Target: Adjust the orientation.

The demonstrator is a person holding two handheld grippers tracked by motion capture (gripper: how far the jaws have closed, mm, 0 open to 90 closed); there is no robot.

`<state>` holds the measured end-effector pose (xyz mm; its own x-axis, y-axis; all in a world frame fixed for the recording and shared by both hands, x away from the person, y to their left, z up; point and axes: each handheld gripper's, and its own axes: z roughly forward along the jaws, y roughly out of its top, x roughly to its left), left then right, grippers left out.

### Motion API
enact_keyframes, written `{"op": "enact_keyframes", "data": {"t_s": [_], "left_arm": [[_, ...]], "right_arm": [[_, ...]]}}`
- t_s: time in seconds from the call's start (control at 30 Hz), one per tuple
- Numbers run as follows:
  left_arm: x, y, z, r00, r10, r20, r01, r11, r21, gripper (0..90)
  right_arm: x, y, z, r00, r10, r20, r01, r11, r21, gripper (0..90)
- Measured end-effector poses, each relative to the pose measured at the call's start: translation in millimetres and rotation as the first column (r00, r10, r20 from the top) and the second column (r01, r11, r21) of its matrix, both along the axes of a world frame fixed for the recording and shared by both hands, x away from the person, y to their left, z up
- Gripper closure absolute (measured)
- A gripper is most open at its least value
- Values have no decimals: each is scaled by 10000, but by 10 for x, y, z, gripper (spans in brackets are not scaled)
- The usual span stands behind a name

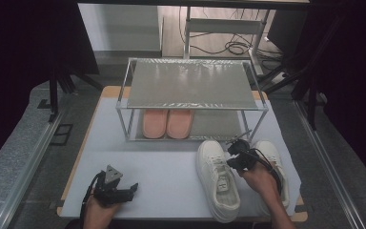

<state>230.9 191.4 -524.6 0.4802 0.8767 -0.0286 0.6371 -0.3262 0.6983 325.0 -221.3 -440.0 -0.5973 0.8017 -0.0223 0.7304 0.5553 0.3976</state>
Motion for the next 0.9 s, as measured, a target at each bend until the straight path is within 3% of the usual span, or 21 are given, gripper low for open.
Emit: {"op": "enact_keyframes", "data": {"t_s": [0.23, 0.43, 0.73, 0.9], "left_arm": [[0, 0, 0, 10000, -2, 1, 2, 10000, 7, 146], [0, 0, 0, 10000, -3, 0, 3, 10000, 5, 146], [0, -1, 0, 10000, 0, 0, 0, 10000, 2, 146], [0, -1, 0, 10000, 2, 0, -2, 10000, 2, 146]], "right_arm": [[104, 113, -27, 9985, 473, -272, -446, 9947, 927, 900], [174, 282, -41, 9940, 1030, -369, -977, 9874, 1249, 899], [307, 633, -38, 9776, 2043, -509, -1931, 9664, 1696, 900], [356, 847, -20, 9652, 2567, -509, -2457, 9558, 1617, 900]]}}
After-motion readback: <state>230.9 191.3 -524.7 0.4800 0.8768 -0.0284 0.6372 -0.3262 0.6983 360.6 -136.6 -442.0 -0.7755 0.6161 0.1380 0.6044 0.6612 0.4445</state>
